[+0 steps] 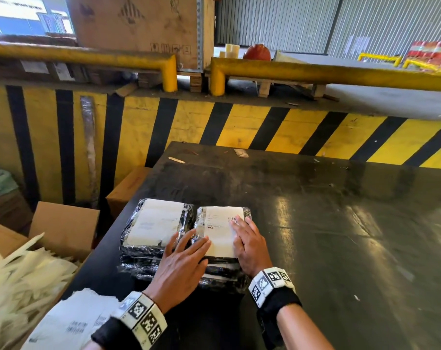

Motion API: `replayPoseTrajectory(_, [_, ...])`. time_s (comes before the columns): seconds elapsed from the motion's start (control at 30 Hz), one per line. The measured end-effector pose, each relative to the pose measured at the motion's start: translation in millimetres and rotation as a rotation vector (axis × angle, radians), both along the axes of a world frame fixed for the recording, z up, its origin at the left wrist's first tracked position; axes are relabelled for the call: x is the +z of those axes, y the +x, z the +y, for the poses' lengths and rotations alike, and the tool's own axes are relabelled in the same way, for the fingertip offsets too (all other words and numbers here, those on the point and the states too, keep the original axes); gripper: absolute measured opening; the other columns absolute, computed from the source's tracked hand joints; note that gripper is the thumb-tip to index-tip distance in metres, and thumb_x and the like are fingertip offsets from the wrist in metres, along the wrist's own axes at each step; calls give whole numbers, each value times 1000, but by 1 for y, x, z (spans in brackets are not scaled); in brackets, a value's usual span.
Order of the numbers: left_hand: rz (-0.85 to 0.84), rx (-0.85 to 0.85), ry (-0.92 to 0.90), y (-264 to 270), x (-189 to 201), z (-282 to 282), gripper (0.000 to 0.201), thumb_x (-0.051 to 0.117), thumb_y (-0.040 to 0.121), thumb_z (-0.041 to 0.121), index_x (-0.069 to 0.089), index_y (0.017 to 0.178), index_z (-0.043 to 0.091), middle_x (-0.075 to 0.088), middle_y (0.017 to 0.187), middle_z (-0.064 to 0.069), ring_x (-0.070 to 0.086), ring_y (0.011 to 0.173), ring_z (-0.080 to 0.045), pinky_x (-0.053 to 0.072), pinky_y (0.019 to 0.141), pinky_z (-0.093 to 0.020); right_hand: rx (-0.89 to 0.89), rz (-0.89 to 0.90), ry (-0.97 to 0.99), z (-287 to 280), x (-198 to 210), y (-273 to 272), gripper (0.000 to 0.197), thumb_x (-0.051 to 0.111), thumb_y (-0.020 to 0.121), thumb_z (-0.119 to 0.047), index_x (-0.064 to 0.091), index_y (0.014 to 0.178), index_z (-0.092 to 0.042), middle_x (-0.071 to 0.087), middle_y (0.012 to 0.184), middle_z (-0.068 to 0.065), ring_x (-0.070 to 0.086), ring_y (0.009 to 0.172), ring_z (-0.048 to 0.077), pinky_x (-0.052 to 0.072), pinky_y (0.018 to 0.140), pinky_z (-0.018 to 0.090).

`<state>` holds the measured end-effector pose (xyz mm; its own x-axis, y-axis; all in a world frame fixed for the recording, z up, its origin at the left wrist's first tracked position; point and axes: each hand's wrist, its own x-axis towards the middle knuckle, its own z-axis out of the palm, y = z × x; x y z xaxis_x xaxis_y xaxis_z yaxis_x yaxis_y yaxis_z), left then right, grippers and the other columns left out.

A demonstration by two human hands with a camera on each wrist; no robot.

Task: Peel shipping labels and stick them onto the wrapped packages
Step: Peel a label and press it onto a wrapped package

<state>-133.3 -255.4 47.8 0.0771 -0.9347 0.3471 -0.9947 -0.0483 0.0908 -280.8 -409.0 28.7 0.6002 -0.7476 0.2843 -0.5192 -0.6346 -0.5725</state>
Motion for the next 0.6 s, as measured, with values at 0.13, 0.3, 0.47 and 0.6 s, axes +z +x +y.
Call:
replayPoseTrajectory(0.13, [18,34,-92,-10,26,-26,32,39,85,36,69,84,25,73,102,9,58,117,-19,23,106,-37,-20,-1,3,0,-2,2,73,9,79,-45,45,137,-22,35,150,-4,21,143,16,23,115,37])
replayPoseTrajectory(0.3, [-1,-39,233,-17,30,-58,70,2,88,53,41,139,24,37,150,8,12,147,-23,5,117,-45,0,12,2,-4,-2,0,72,9,80,-48,45,138,-22,34,151,-4,20,143,16,25,115,38])
replayPoseTrajectory(0.47, [117,18,219,2,13,-29,82,-9,82,63,26,148,29,19,156,13,-1,147,-16,-15,113,-36,3,3,-8,-2,-4,1,71,10,79,-44,43,139,-22,32,152,-6,17,143,13,17,114,30])
replayPoseTrajectory(0.6, [94,13,111,15,16,-18,56,19,95,54,60,123,29,51,138,14,33,139,-18,10,114,-31,0,-23,-24,-1,-5,3,70,11,80,-43,45,137,-20,35,150,-5,20,143,15,12,113,25])
